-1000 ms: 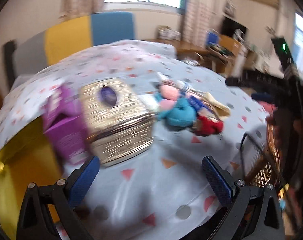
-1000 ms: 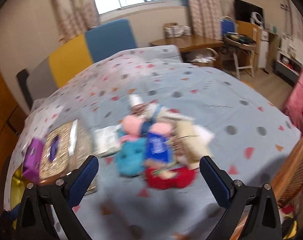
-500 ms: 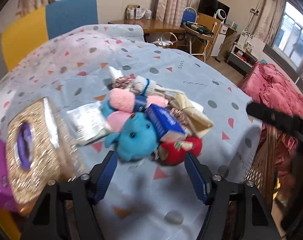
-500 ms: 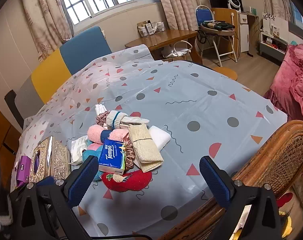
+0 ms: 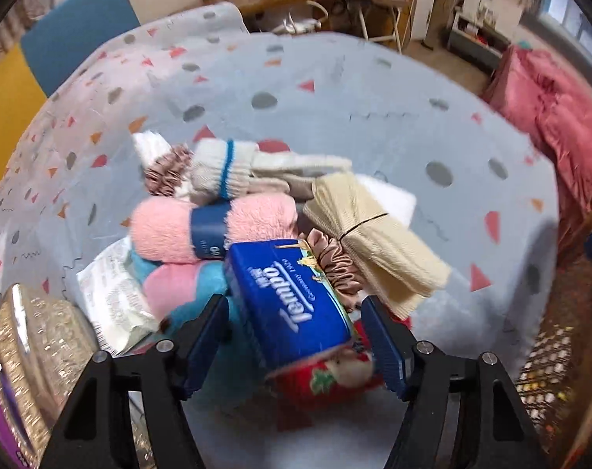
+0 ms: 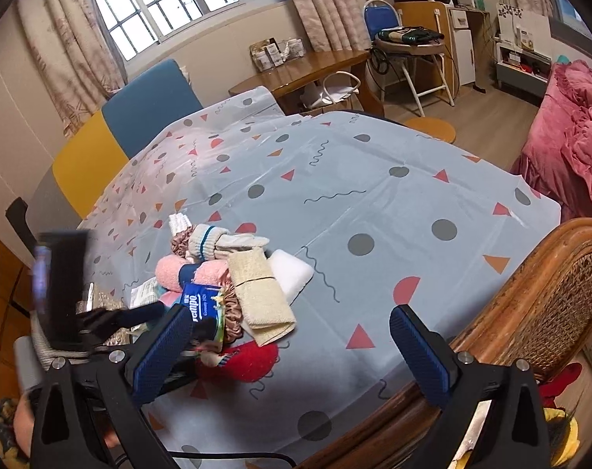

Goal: Organize soft objects
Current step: 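Reach the left tool to the blue Tempo tissue pack and grasp it, then drop the tissue pack into the gold tray with left tool while right tool grasps mesh bundle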

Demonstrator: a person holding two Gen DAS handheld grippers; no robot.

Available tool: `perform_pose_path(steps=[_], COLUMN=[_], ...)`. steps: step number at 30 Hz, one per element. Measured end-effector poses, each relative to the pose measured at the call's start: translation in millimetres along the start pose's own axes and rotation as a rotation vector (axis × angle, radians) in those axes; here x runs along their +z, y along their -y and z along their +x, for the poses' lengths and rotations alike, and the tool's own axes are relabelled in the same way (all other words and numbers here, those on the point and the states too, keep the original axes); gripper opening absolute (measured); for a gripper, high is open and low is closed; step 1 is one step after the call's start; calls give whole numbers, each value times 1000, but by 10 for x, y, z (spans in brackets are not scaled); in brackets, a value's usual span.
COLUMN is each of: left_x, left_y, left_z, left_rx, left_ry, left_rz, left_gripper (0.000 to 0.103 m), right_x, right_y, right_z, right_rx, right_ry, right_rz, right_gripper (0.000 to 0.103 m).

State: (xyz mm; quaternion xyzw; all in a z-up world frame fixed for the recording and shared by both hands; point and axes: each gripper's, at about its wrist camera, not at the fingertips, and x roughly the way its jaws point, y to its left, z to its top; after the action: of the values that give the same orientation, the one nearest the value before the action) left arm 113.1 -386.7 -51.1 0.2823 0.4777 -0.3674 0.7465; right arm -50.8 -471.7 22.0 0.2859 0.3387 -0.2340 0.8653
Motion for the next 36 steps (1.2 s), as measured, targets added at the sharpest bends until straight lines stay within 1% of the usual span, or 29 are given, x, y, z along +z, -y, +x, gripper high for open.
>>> perform_pose_path(steps=[1,2,4,6,8,11,15,16,20,24,25,27,28,29,31,32,36], left_x=[-1,-9,-59,-110,-174,-229,-233,-240,-214,-239,-254,-303,-330,-366,-475,-526,-854], left_y=[7,0,-58,-116,-205,-381,-681,-747,-1070,-1404,-1483,-1693,-1789,-1900,-2117,-2197,-2597], left_z=[39,52,21,-56,-149,-316,-584,-660,-904,-1100,-1151,-1261,-1311,-1370,-1534,-1611,-1901], left_rx=[10,15,-11,-29,-65,-97,-101,-91,-61,-25,-16,6,13,21,47,59,126], left_ry=[1,14,47,74,91,121,176,194,249,279,287,302,309,317,344,359,417], left_rz=[10,11,-11,-25,-46,-110,-198,-212,-275,-336,-351,-398,-420,-446,-495,-510,-595], left_gripper=[61,61,57,57,57,57,57,57,57,57,57,57,57,57,57,57,57], right_x=[9,17,28,30,36,62,137,171,276,335,330,321,318,323,310,291,216], right_y=[15,33,58,65,65,42,-46,-94,-274,-466,-508,-536,-529,-511,-522,-520,-517], right_z=[0,2,17,36,62,112,248,307,508,877,1012,1184,1284,1370,1488,1543,1641], right_rx=[0,3,6,13,14,30,54,67,71,0,-30,-64,-74,-77,-129,-136,-159], right_ry=[0,0,-3,-11,-17,-34,-87,-111,-177,-282,-316,-348,-382,-396,-407,-419,-432], right_rz=[4,9,14,16,15,18,6,-3,-41,-106,-118,-123,-108,-84,-89,-84,-77], right_gripper=[103,103,103,103,103,103,102,101,95,93,91,88,84,82,80,78,78])
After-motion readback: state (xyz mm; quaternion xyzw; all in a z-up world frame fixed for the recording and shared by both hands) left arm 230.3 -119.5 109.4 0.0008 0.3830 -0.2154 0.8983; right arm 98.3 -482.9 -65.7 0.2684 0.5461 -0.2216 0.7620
